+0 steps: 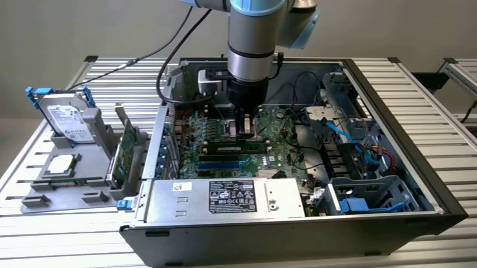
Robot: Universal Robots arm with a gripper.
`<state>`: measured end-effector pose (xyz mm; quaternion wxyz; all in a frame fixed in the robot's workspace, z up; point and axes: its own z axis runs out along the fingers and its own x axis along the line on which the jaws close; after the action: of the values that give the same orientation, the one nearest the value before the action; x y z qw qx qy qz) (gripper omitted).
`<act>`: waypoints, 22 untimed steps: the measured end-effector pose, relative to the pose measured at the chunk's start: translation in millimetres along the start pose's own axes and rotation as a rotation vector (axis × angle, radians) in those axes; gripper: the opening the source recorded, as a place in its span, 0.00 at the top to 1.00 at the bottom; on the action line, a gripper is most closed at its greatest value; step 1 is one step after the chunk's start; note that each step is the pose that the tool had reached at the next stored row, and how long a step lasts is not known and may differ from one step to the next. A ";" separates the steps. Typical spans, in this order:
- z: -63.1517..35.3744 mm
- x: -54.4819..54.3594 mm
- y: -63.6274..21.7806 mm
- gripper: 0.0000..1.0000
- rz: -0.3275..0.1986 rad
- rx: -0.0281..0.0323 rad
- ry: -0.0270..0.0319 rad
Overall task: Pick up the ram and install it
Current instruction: 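Press down the ram until it locks into place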
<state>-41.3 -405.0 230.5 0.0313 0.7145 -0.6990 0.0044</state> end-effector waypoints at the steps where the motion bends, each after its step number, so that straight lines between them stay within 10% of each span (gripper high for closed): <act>1: 0.7 -0.1 0.0 0.89 0.000 0.0001 -0.0002; 22: 5.1 -0.2 -0.2 0.89 0.000 -0.0003 0.0005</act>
<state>-41.3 -405.0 225.3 0.0315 0.7144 -0.6990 0.0045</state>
